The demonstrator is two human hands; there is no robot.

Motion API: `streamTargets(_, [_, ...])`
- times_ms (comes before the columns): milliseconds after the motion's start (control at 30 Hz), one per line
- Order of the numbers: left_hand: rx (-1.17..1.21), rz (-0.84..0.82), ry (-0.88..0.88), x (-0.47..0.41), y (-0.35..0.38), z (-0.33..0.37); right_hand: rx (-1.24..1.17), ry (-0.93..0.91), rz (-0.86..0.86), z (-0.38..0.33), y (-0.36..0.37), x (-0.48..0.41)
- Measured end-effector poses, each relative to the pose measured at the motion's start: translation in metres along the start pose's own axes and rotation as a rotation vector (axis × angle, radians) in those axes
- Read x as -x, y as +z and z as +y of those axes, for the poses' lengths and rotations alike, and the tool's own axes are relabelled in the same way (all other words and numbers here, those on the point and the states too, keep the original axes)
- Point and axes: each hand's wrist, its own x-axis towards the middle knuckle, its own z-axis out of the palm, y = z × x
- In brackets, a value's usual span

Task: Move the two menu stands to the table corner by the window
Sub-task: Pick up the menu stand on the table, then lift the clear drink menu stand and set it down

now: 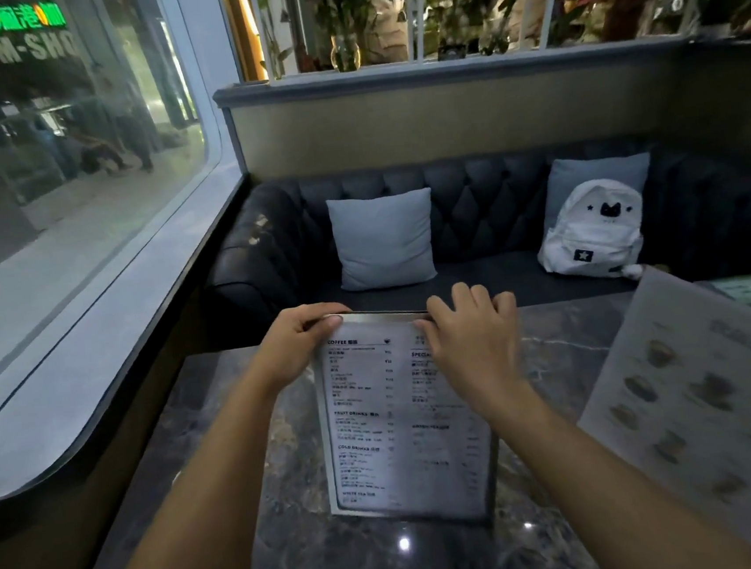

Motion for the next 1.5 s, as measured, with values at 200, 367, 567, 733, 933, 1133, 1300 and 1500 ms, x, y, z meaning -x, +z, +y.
streamTargets(200, [0.032,0.018,0.007,0.003,0.002,-0.001,-0.006,0.027,0.010,-0.003,-0.002,0.001])
streamTargets(367, [0.034,0.051,-0.003,0.008,0.003,0.001,-0.020,0.039,-0.015,-0.006,-0.004,0.003])
streamTargets(567, [-0.059,0.120,-0.008,0.021,-0.001,-0.005,-0.065,0.057,-0.063,-0.013,-0.006,0.003])
streamTargets(733, [-0.157,0.125,-0.039,0.024,-0.002,0.001,-0.071,0.063,-0.116,-0.013,-0.011,0.002])
streamTargets(933, [-0.486,0.178,-0.001,0.024,-0.004,0.013,-0.144,-0.012,-0.297,0.000,-0.016,0.004])
streamTargets(1133, [-0.550,0.342,0.318,0.011,0.034,0.062,-0.169,-0.019,-0.341,0.045,-0.033,0.011])
streamTargets(1300, [-0.424,0.215,0.456,-0.007,0.095,0.107,-0.096,0.081,-0.299,0.103,-0.056,0.018])
streamTargets(1500, [-0.379,0.059,0.556,-0.026,0.178,0.149,0.061,0.217,-0.193,0.184,-0.094,0.037])
